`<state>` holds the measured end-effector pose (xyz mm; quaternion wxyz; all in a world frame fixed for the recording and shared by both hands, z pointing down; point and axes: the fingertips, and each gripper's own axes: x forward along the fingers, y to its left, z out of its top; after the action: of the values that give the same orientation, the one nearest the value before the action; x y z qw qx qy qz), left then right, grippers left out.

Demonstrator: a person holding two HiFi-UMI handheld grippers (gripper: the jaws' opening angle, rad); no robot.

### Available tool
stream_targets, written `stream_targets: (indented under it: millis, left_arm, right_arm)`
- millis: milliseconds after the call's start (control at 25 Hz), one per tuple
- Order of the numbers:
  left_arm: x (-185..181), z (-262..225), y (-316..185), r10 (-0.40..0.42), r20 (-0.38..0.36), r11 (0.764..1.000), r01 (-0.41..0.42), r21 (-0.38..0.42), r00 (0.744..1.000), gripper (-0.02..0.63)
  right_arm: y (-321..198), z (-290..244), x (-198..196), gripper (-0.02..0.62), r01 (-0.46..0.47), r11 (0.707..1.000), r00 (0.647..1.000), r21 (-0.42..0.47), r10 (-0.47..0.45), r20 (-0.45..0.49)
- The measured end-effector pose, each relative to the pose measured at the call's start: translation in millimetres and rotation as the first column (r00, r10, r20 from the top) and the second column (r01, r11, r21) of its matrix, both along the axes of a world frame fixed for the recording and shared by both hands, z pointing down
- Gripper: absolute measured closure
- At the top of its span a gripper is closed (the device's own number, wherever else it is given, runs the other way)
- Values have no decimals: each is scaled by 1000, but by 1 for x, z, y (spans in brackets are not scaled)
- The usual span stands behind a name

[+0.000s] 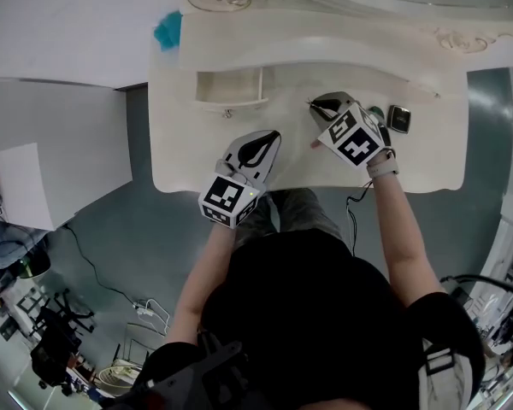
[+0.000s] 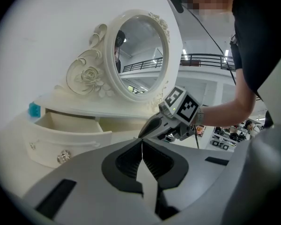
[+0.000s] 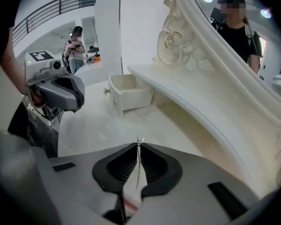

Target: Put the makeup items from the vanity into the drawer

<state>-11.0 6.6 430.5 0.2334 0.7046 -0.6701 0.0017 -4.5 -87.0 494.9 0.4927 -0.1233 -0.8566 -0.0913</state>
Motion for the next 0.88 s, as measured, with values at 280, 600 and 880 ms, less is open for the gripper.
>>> stream_targets:
  millis: [280,600,880]
  left_arm:
    - [-31,-11,19,-40,27,999,40,13,999,591]
    - [-79,-14,56,-145,39,989,144,14,989,591]
    - [-106,-11,88,-220,25,975,220,13,975,591]
  right_arm:
    - [51,-75,-68,554,131,991,971,32,-135,197]
    - [102,-68,-130,554,266,961,944,82,-276,182]
    - [117,-45,-151,552,323,939,937,117,-334,101]
